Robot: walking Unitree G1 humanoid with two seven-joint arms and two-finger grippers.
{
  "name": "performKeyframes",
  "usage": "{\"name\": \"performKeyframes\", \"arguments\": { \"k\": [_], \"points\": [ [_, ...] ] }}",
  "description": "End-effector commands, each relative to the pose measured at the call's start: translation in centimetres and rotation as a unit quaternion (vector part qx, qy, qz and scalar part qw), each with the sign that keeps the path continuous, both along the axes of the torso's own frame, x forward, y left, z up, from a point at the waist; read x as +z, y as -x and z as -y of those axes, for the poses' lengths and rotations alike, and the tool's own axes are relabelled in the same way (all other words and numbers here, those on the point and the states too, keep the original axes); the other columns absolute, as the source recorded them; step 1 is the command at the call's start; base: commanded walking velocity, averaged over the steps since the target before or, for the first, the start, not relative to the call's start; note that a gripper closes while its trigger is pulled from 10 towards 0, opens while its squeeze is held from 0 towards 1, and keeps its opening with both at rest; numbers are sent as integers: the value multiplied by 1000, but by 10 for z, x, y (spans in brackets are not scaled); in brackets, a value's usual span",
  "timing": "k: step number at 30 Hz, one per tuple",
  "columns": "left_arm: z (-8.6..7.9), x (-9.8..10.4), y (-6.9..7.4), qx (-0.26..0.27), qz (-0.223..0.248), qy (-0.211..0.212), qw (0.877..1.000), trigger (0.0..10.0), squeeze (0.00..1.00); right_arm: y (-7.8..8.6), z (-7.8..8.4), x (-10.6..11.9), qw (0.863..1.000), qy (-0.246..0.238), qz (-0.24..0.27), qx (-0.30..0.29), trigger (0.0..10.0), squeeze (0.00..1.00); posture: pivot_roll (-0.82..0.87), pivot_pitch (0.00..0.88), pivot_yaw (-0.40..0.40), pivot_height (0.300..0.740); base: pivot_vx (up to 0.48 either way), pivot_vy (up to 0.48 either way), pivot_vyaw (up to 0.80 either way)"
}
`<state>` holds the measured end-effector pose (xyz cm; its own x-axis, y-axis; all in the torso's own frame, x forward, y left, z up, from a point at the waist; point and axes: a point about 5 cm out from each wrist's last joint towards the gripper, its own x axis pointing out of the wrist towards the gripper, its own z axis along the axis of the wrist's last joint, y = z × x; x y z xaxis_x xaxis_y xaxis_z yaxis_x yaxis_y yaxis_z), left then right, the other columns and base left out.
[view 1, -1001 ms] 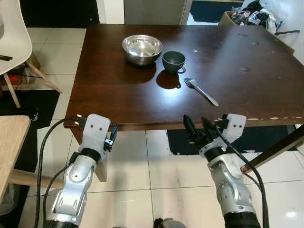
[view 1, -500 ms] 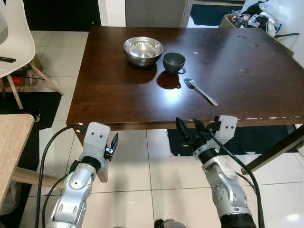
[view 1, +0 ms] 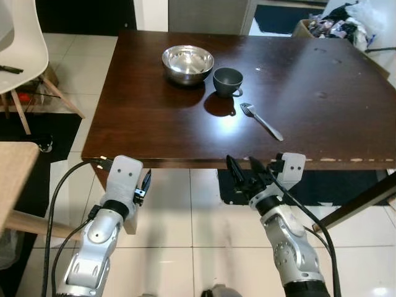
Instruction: Setting the table
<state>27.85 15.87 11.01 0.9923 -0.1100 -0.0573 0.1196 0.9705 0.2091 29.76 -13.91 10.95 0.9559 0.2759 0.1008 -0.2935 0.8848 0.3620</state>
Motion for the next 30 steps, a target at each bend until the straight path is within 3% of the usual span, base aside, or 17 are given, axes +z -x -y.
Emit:
{"name": "performKeyframes", "arguments": {
  "k": [1, 11, 14, 15, 18, 19, 22, 24, 26, 30],
  "points": [
    [1, -4, 0, 1, -15, 9, 1000, 10000, 0, 3, 2, -2, 1000, 0, -4, -1, 10000, 0, -97, 57, 8, 740, 0, 0, 0],
    [-1, -12, 3, -1, -31, -13, 999, 10000, 0, 5, 1, -5, 1000, 4, -10, 9, 10000, 0, -98, 59, 8, 740, 0, 0, 0],
    [-3, -18, 8, -25, -25, -75, 997, 10000, 0, 9, -5, -13, 999, 8, -28, 38, 10000, 0, -98, 59, 8, 740, 0, 0, 0],
    [-9, -33, 13, -32, -40, -116, 992, 10000, 0, 15, -12, -30, 995, 40, -55, 71, 10000, 0, -95, 57, 8, 740, 0, 0, 0],
    [-23, -53, 21, -15, -91, -106, 990, 10000, 0, 27, -23, -56, 985, 57, -102, 130, 10000, 0, -95, 57, 8, 740, 0, 0, 0],
    [-34, -65, 28, 15, -133, -68, 989, 10000, 0, 33, -27, -72, 980, 50, -131, 144, 10000, 0, -96, 52, 13, 740, 0, 0, 0],
    [-45, -74, 33, 42, -160, -46, 985, 10000, 0, 36, -31, -83, 975, 53, -151, 155, 10000, 0, -79, 48, 12, 740, 0, 0, 0],
    [-55, -83, 39, 64, -180, -54, 980, 10000, 0, 39, -35, -92, 970, 52, -171, 166, 10000, 0, -79, 48, 12, 740, 0, 0, 0],
    [-57, -85, 40, 68, -184, -58, 979, 10000, 0, 39, -36, -94, 969, 52, -176, 169, 10000, 0, -79, 48, 12, 740, 0, 0, 0],
    [-60, -104, 51, 82, -220, -24, 972, 10000, 0, 37, -45, -101, 961, 59, -196, 186, 10000, 0, -61, 30, -7, 740, 0, 0, 0]
  ]
}}
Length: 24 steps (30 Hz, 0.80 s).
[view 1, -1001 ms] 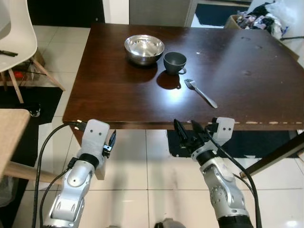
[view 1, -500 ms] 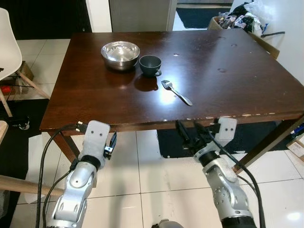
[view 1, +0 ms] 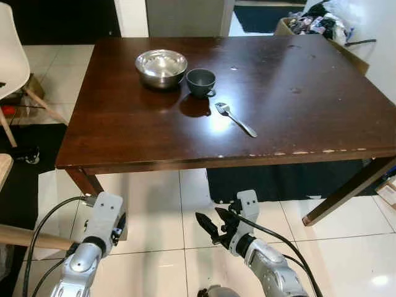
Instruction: Setting the table
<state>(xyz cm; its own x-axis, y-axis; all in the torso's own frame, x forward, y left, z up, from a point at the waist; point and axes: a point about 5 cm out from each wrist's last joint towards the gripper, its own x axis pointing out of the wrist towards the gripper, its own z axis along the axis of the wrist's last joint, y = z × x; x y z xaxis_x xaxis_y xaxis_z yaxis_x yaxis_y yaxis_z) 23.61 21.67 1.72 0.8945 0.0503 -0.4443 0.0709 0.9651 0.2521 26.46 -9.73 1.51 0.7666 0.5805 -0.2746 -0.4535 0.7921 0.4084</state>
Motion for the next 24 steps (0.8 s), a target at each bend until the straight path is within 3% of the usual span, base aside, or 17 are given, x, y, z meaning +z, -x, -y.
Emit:
{"name": "performKeyframes", "arguments": {
  "k": [1, 7, 11, 15, 17, 20, 24],
  "points": [
    [-3, -14, 10, 23, -23, 27, 999, 10000, 0, 4, -6, -8, 1000, 5, -15, 21, 10000, 0, -61, 30, -7, 740, 0, 0, 0],
    [-9, -6, 8, 36, 3, 29, 999, 10000, 0, 4, -8, -11, 999, -2, -22, 46, 10000, 0, -14, 27, -53, 740, 0, 0, 0],
    [-1, 0, 14, 5, 11, -10, 1000, 10000, 0, 3, -4, -13, 999, 2, -19, 46, 10000, 0, 87, 35, -72, 740, 0, 0, 0],
    [3, 4, 18, 12, 19, 4, 1000, 10000, 0, 1, -7, -14, 999, -2, -19, 51, 10000, 0, 132, 53, -83, 740, 0, 0, 0],
    [4, -2, 14, 19, 8, 23, 1000, 10000, 0, -1, -8, -13, 998, -9, -25, 53, 10000, 0, 102, 60, -89, 740, 0, 0, 0],
    [2, 0, 8, 16, 18, 19, 1000, 10000, 0, -3, -10, -11, 997, 4, -17, 69, 10000, 0, 50, 54, -106, 740, 0, 0, 0],
    [0, -4, -1, 37, 18, 58, 997, 10000, 0, -4, -15, -8, 995, 20, -4, 93, 10000, 0, 17, 39, -118, 740, 0, 0, 0]
  ]
}}
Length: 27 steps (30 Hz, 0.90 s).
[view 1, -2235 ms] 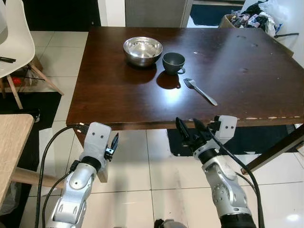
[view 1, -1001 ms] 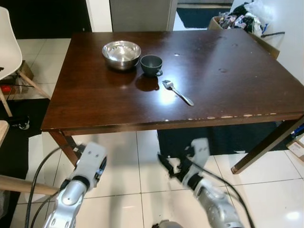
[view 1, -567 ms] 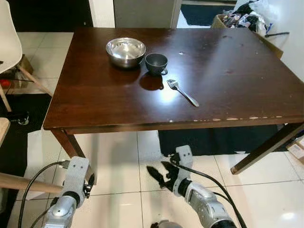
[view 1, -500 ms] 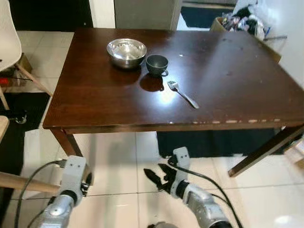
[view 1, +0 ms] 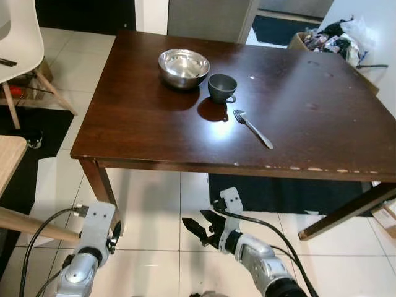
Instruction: Setting the table
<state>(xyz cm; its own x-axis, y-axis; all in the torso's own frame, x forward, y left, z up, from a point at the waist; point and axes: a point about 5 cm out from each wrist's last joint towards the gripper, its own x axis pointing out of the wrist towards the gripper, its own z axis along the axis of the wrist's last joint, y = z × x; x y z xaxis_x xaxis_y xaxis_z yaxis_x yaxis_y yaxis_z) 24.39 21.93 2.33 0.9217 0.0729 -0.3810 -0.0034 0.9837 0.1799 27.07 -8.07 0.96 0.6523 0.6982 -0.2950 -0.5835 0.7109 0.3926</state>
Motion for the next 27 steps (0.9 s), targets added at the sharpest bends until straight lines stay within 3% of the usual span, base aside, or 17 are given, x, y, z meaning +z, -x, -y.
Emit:
{"name": "performKeyframes", "arguments": {
  "k": [1, 3, 7, 12, 18, 23, 27],
  "points": [
    [2, -11, 7, 6, -19, 21, 1000, 10000, 0, 2, 2, -2, 1000, 7, -1, 6, 10000, 0, 17, 39, -118, 740, 0, 0, 0],
    [5, 2, 6, -4, 9, -34, 999, 10000, 0, 0, 5, -3, 1000, 7, 0, -2, 10000, 0, 59, 39, -147, 740, 0, 0, 0],
    [3, 7, 9, -5, 22, -54, 998, 10000, 0, -2, 3, -3, 1000, 8, -3, 2, 10000, 0, 63, 38, -146, 740, 0, 0, 0],
    [5, 5, 6, -43, 17, -85, 995, 10000, 0, -2, 0, -2, 1000, 21, 17, 10, 10000, 0, 65, 15, -63, 740, 0, 0, 0],
    [-2, 9, -1, -12, 18, -94, 995, 10000, 0, -7, -1, 0, 999, -2, 19, -27, 10000, 0, 100, 0, 31, 740, 0, 0, 0],
    [-11, 10, -13, -8, 11, -84, 996, 10000, 0, -13, -7, 5, 998, 29, 45, -13, 10000, 0, 70, 0, 40, 740, 0, 0, 0],
    [-7, 13, -21, -7, 18, -75, 997, 10000, 0, -16, -4, 6, 998, 38, 51, -23, 10000, 0, 63, 0, 57, 740, 0, 0, 0]
  ]
}}
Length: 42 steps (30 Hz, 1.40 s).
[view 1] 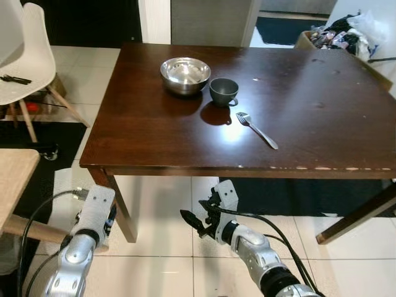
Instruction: Setting the table
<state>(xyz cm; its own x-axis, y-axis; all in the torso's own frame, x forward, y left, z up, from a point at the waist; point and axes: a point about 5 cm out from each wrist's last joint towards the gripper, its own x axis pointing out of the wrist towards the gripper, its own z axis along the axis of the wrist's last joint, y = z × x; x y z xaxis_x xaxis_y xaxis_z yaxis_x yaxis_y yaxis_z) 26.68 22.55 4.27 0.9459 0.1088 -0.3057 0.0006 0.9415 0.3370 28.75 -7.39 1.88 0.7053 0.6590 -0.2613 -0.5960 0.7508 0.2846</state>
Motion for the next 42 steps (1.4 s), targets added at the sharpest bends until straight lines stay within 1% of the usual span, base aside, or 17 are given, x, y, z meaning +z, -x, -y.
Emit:
{"name": "performKeyframes", "arguments": {
  "k": [1, 3, 6, 9, 12, 13, 14, 17, 19, 21, 22, 23, 24, 29, 32, 36, 42],
  "points": [
    [2, -6, 0, -2, -13, 5, 1000, 10000, 0, -2, 4, -1, 1000, 15, 4, -12, 10000, 0, 56, 0, 59, 740, 0, 0, 0],
    [3, -6, -2, -4, -13, 6, 1000, 10000, 0, -3, 4, 0, 1000, 16, 6, -16, 10000, 0, 46, 0, 66, 740, 0, 0, 0],
    [0, -3, -4, -7, -7, 13, 1000, 10000, 0, -9, 10, 4, 998, 17, 13, -56, 10000, 0, 37, 0, 68, 740, 0, 0, 0],
    [1, 5, -9, -8, 12, 35, 999, 10000, 0, -17, 24, 15, 991, -33, 31, -124, 10000, 0, 16, 0, 67, 740, 0, 0, 0],
    [1, 28, -14, 5, 62, 52, 997, 10000, 0, -29, 48, 46, 969, -71, 109, -208, 10000, 0, -4, 0, 51, 740, 0, 0, 0],
    [1, 28, -14, 5, 62, 52, 997, 10000, 0, -29, 48, 46, 969, -71, 109, -208, 10000, 0, -4, 0, 51, 740, 0, 0, 0],
    [3, 47, -15, 11, 97, 62, 993, 10000, 0, -34, 57, 71, 956, -88, 163, -229, 10000, 0, -12, 0, 40, 740, 0, 0, 0],
    [9, 65, -15, 7, 133, 74, 988, 10000, 0, -37, 62, 97, 944, -113, 205, -231, 10000, 0, -20, 0, 12, 740, 0, 0, 0],
    [19, 79, -16, -8, 159, 75, 984, 10000, 0, -42, 65, 120, 936, -115, 244, -226, 10000, 0, -18, 0, -2, 740, 0, 0, 0],
    [28, 87, -18, -17, 178, 75, 981, 10000, 0, -45, 65, 132, 934, -113, 262, -215, 10000, 0, -23, 0, -13, 740, 0, 0, 0],
    [28, 87, -18, -17, 178, 75, 981, 10000, 0, -45, 65, 132, 934, -113, 262, -215, 10000, 0, -23, 0, -13, 740, 0, 0, 0],
    [37, 88, -21, -20, 188, 74, 979, 10000, 0, -47, 63, 135, 935, -119, 261, -209, 10000, 0, -29, 0, -20, 740, 0, 0, 0],
    [39, 88, -21, -21, 189, 73, 979, 10000, 0, -47, 62, 136, 935, -120, 261, -209, 10000, 0, -29, 0, -20, 740, 0, 0, 0],
    [62, 86, -21, -69, 188, 58, 978, 10000, 0, -39, 54, 131, 941, -130, 243, -196, 10000, 0, -41, 0, -16, 740, 0, 0, 0],
    [73, 88, -19, -96, 191, 50, 976, 10000, 0, -35, 55, 127, 943, -128, 233, -201, 10000, 0, -43, 0, -14, 740, 84, 0, 0],
    [81, 90, -17, -114, 191, 49, 974, 10000, 0, -32, 57, 125, 944, -126, 222, -207, 10000, 0, -48, 0, -1, 740, 423, 0, 0],
    [83, 92, -18, -120, 194, 48, 973, 10000, 0, -31, 57, 122, 946, -124, 214, -208, 10000, 0, -46, 0, 1, 740, 480, 0, 0]
  ]
}}
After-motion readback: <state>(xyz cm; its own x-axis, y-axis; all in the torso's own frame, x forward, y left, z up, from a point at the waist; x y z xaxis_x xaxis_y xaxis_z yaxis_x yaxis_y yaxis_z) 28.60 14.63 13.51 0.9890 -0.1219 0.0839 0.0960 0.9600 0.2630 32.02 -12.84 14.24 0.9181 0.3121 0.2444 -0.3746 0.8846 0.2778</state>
